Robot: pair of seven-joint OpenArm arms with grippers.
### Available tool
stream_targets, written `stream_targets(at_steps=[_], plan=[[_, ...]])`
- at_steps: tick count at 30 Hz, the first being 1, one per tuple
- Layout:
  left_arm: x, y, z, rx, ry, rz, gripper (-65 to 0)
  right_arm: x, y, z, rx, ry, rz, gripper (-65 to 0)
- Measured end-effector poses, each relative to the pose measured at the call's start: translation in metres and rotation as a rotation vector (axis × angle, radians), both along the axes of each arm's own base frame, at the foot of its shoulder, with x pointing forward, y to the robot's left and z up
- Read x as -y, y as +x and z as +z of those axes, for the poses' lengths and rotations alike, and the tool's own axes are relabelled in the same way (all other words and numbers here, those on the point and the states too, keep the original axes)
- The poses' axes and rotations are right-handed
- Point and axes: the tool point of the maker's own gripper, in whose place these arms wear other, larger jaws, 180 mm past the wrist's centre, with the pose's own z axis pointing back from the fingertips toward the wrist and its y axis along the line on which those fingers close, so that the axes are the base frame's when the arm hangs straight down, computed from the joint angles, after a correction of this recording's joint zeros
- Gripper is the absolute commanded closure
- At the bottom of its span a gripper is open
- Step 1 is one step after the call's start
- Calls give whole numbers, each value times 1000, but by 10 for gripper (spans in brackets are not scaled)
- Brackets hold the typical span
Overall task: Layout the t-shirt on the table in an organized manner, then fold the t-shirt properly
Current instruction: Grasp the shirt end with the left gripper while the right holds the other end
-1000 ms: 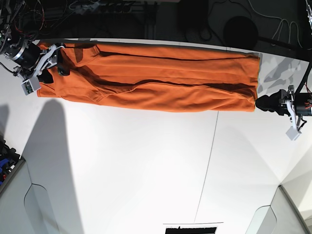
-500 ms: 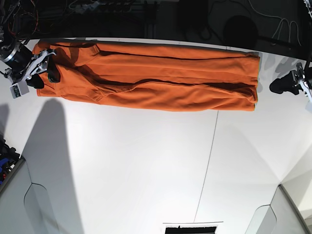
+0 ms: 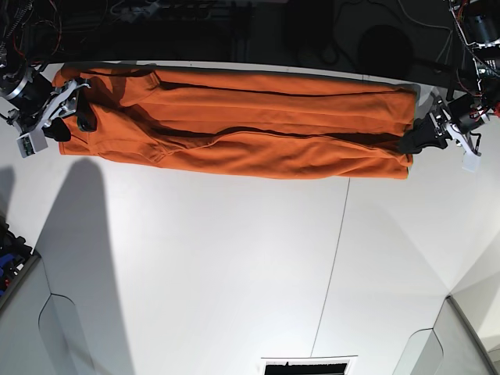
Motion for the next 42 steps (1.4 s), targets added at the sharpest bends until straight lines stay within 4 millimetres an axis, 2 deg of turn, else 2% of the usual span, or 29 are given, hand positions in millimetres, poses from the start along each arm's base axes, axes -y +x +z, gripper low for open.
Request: stream_targets(at_steps=[5,7,11,14,19,23,26,31,38,42], plan=[[16,3,-5,15,-22,7,-359,0,0,0,0,-1,0,-351],[22,7,-4,37,-43,12,-326,0,0,0,-1,-1,0,-351],[22,8,-4,39,-42,16,-116,0,0,0,-3,-2,0,-351],[22,8,-6,36,-33,16,0,0,0,0,-3,-2,0,-351],[22,7,-8,28,3,-2,0,0,0,0,-1,-1,0,-351],[23,7,-5,14,110,-67,0,-3,2,3,12,21,0,-351],[35,6,2,29,177,-137,0,-3,3,4,15,24,0,-351],[29,20,31,116,270,-173,0,-3,9,8,33,23,-1,-351],[30,18,31,113,280,-182,0,-3,19,16,68,27,0,-351],[33,25,47,166,319,-203,0,-6,21,19,77,53,1,-351]])
